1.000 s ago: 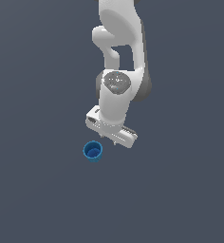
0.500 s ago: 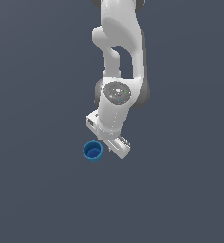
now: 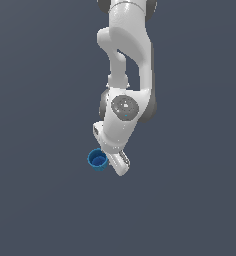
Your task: Pick up the object and move it to a goal position.
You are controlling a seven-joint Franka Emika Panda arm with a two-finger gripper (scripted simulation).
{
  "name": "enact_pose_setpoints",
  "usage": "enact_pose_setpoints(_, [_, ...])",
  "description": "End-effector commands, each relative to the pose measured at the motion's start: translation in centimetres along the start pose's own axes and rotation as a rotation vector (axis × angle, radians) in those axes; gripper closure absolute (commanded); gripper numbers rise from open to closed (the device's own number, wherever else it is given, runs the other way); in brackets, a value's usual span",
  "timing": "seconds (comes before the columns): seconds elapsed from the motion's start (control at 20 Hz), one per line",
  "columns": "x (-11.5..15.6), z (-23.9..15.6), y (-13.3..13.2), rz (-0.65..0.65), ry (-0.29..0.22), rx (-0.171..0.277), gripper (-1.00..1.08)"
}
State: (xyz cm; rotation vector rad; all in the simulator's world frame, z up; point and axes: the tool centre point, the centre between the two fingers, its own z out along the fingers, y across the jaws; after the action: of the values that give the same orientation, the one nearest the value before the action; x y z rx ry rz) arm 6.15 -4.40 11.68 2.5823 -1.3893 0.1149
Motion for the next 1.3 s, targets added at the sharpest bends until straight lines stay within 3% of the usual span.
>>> enact_pose_setpoints(0.0, [0.4,0.3,-0.1,0.062,0.015,-0.011,-0.2])
enact_pose_setpoints(0.65, [2.2,1.7,-0.9,0.345,0.098,-0.047,-0.2])
enact_pose_setpoints(1.25, [2.8,2.0,-1.2,0.444,0.134,-0.053,-0.2])
